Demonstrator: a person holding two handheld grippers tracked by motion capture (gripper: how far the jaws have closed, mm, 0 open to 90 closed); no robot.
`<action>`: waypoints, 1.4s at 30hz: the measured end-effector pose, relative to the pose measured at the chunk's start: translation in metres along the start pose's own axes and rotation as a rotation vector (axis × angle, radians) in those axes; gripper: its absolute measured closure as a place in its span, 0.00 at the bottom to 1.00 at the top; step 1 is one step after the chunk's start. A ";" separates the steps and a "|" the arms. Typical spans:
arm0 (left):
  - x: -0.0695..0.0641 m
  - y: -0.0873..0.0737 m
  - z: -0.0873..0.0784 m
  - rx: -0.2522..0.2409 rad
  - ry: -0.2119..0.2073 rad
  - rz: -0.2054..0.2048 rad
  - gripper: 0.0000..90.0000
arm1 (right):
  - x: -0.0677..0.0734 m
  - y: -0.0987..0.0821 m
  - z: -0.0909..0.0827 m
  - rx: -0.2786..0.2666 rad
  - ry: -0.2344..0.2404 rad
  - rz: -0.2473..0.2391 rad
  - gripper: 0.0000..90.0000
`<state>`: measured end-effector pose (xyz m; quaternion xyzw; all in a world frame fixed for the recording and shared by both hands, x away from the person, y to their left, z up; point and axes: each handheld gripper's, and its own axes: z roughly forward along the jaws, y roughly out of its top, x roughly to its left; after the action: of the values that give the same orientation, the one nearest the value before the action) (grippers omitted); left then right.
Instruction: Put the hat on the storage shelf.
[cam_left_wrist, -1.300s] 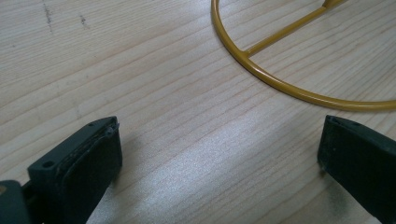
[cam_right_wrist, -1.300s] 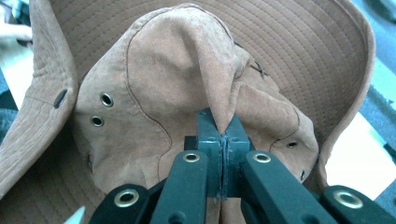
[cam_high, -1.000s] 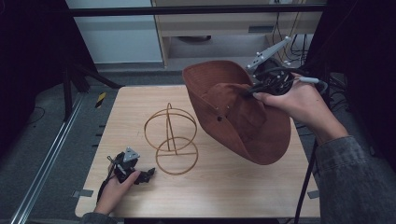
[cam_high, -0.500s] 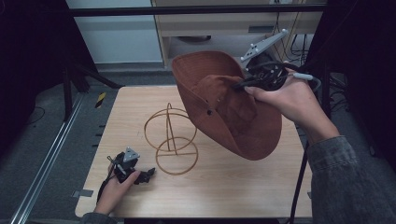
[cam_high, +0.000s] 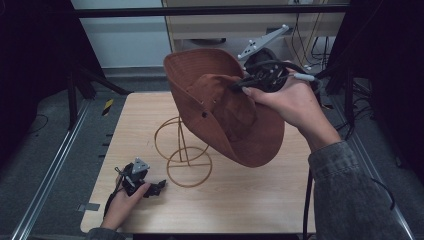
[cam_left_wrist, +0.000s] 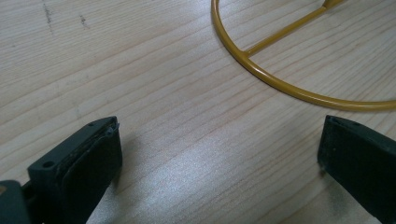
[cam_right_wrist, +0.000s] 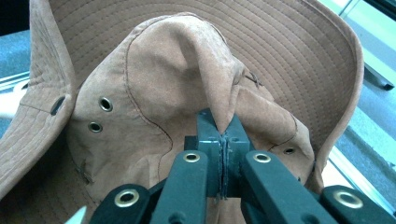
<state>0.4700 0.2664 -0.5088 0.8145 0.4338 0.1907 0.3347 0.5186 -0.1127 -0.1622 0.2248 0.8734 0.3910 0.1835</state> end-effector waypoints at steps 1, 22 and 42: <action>0.000 0.000 0.000 0.000 0.000 0.000 0.00 | 0.002 0.003 0.001 -0.002 0.004 -0.002 0.99; 0.000 0.000 0.000 0.002 -0.002 0.000 0.00 | 0.027 0.040 0.029 -0.005 0.052 -0.055 0.99; 0.000 0.000 0.000 0.005 -0.005 0.003 0.00 | 0.047 0.058 0.053 -0.002 0.101 -0.085 0.99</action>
<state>0.4699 0.2660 -0.5084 0.8164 0.4322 0.1882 0.3335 0.5205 -0.0211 -0.1580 0.1673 0.8898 0.3948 0.1561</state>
